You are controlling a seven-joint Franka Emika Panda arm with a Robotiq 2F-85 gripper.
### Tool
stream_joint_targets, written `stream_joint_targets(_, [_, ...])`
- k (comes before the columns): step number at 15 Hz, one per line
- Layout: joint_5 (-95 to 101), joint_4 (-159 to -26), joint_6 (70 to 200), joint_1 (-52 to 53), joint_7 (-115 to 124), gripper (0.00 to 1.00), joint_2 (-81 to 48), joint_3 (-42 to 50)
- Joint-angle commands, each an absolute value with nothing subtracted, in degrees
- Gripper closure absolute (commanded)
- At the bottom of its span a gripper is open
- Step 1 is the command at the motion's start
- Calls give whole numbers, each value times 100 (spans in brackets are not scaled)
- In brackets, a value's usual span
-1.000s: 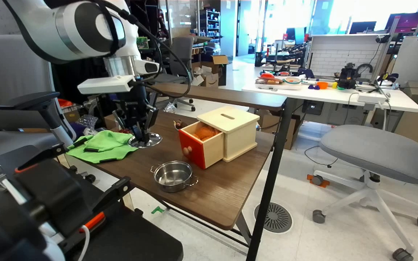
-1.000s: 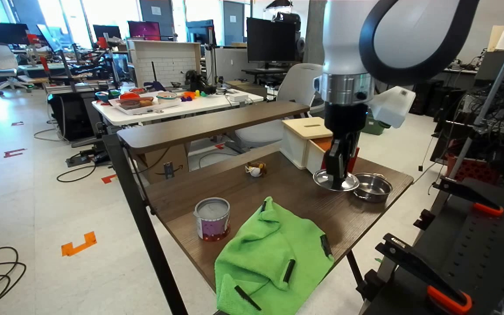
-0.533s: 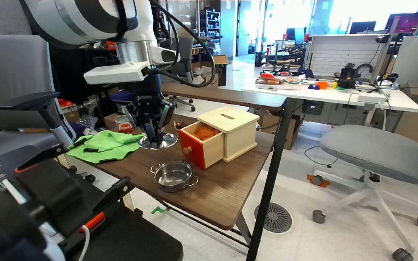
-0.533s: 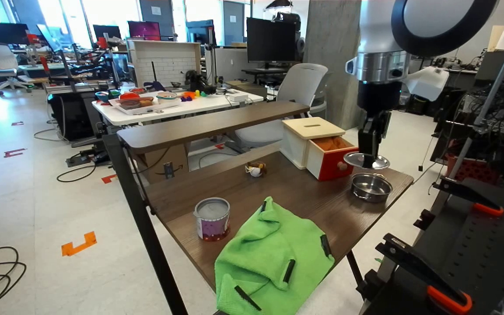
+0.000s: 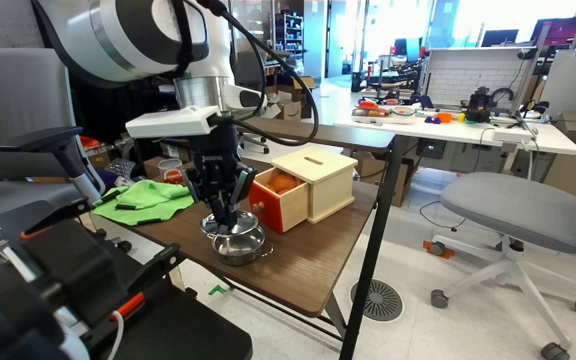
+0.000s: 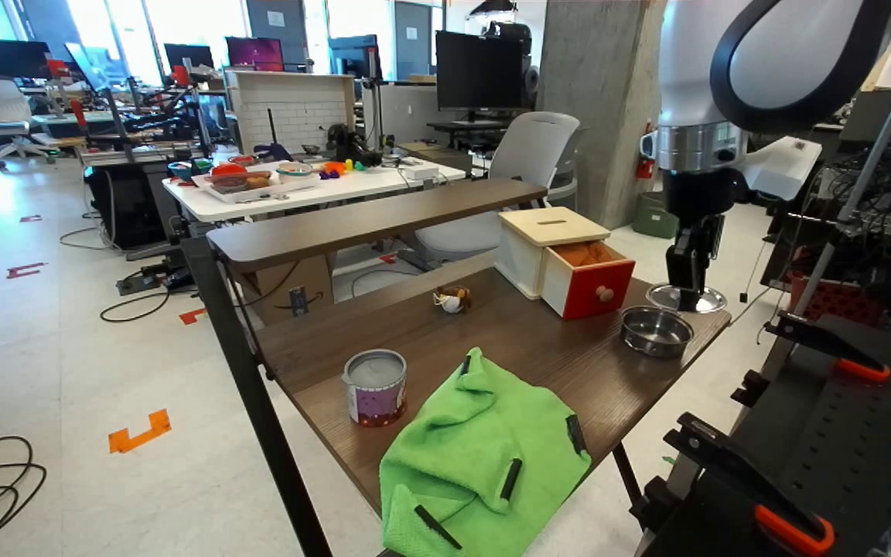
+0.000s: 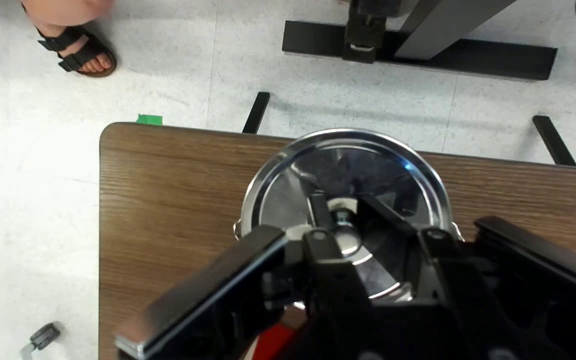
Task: Put the silver lid on the silver pot
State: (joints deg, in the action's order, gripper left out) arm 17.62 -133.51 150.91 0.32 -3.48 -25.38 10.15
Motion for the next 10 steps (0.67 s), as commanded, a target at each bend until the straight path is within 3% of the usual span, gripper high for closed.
stream_joint_targets(1, [2000,-13166,15291,76,-97,94,-2910,1135])
stream_joint_targets(10, [1870,-12734,15880,195,180,94,-3605,1279])
